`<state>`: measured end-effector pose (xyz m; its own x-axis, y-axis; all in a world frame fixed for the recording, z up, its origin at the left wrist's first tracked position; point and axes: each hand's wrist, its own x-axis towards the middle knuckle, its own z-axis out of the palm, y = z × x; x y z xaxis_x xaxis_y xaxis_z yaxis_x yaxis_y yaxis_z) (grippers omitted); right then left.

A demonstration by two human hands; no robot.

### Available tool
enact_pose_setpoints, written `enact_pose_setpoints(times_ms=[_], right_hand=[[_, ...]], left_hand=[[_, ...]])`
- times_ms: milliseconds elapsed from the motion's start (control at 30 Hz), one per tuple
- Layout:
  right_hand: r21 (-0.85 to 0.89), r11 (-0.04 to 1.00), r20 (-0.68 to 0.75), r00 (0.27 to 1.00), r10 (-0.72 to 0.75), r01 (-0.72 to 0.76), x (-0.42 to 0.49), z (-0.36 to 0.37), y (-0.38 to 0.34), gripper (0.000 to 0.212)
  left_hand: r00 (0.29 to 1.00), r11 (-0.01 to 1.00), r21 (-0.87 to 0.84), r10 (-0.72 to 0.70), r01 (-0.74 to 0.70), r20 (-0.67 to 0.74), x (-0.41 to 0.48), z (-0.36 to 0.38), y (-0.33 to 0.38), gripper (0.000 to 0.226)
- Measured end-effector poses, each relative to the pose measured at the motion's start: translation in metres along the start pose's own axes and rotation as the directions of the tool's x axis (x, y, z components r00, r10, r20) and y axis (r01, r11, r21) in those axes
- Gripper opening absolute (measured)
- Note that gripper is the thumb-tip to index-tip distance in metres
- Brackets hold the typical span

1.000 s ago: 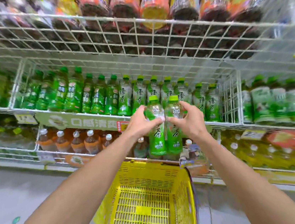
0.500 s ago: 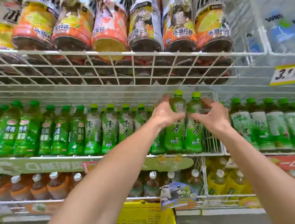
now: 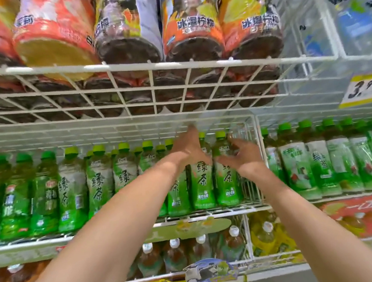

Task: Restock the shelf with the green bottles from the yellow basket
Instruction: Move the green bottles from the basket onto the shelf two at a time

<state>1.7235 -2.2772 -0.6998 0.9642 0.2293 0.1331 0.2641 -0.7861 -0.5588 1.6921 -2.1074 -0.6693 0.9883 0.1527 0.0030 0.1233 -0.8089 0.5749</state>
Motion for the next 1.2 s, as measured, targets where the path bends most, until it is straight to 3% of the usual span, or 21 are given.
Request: enact_pose_setpoints(times_ms=[267,700,967,1200], right_hand=[[-0.036,0.999,0.003,1.000,0.000,0.000,0.000,0.011,0.003,0.089],[-0.066,0.998,0.054,0.999,0.005,-0.001,0.003,0.011,-0.005,0.086],[-0.194,0.981,0.116,0.993,0.006,0.017,0.008,0.007,-0.011,0.082],[-0.307,0.937,0.135,0.982,-0.131,0.167,-0.010,-0.006,-0.022,0.080]], left_hand=[[0.986,0.979,0.155,0.110,-0.129,0.124,0.007,-0.004,-0.004,0.105],[0.983,0.971,0.179,0.134,-0.155,0.122,0.007,-0.013,-0.020,0.082],[0.988,0.972,0.188,0.133,-0.145,0.075,-0.005,-0.003,-0.023,0.101],[0.980,0.962,0.187,0.189,-0.198,0.064,-0.042,-0.042,-0.044,0.073]])
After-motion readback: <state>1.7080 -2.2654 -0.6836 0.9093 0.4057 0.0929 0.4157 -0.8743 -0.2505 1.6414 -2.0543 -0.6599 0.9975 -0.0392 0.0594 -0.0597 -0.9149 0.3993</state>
